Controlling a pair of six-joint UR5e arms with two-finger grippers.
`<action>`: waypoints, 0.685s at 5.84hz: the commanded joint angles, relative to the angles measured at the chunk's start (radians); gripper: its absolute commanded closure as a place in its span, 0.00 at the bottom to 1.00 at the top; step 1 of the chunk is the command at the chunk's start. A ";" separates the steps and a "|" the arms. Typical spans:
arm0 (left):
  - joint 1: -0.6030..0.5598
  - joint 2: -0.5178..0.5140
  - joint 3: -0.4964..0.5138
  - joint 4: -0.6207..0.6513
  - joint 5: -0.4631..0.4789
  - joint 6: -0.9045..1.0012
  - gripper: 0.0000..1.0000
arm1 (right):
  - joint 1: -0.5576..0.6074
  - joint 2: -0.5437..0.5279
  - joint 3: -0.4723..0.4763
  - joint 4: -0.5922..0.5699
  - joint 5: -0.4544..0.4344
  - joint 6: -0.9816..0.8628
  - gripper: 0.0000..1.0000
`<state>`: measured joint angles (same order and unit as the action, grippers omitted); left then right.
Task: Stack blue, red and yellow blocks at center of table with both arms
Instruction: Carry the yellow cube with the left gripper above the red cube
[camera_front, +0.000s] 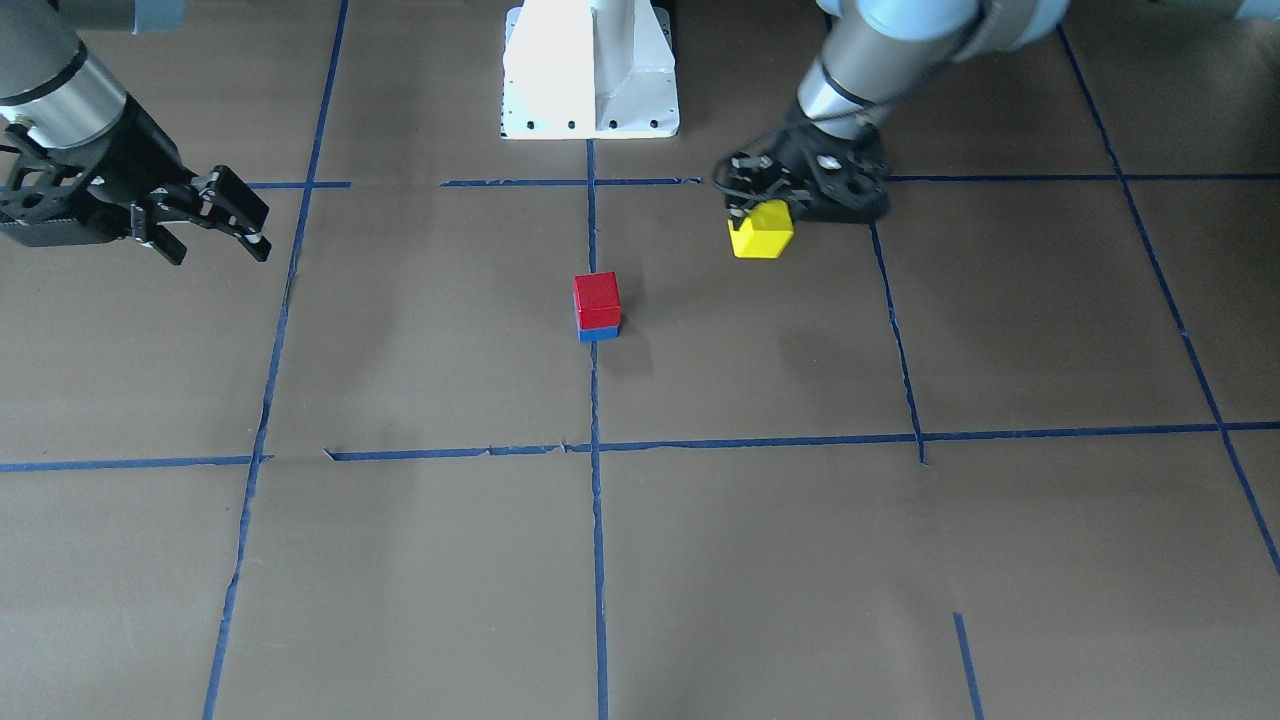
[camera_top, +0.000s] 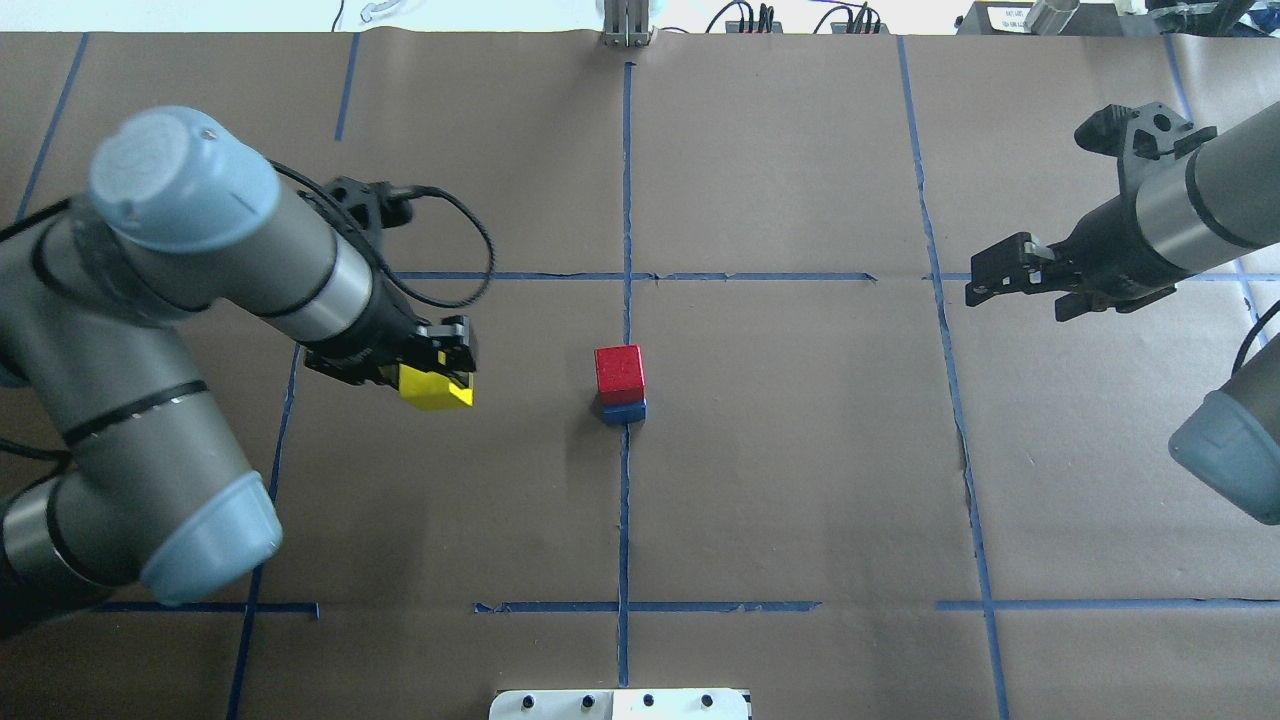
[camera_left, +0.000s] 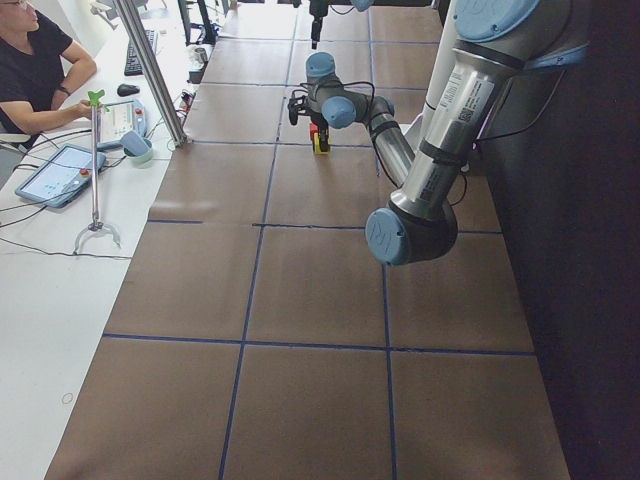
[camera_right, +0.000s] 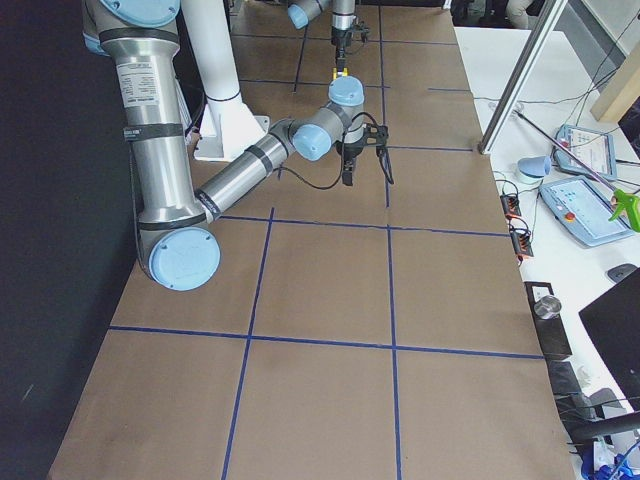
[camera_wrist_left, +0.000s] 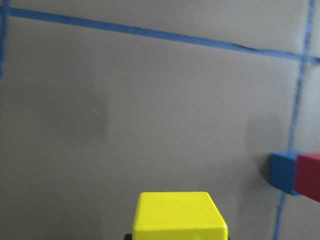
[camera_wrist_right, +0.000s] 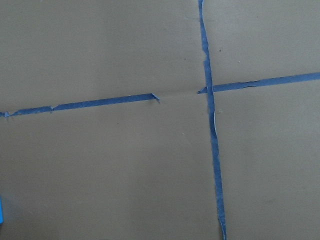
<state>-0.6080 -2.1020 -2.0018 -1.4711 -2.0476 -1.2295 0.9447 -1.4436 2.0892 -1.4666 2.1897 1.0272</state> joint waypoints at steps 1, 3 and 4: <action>0.123 -0.162 0.085 0.100 0.144 -0.065 1.00 | 0.035 -0.053 0.018 0.002 0.015 -0.058 0.00; 0.123 -0.291 0.233 0.097 0.145 -0.093 1.00 | 0.046 -0.086 0.031 0.002 0.015 -0.072 0.00; 0.123 -0.302 0.250 0.094 0.182 -0.091 1.00 | 0.045 -0.084 0.031 0.002 0.015 -0.076 0.00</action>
<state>-0.4853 -2.3792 -1.7814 -1.3752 -1.8917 -1.3195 0.9893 -1.5238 2.1182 -1.4650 2.2042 0.9559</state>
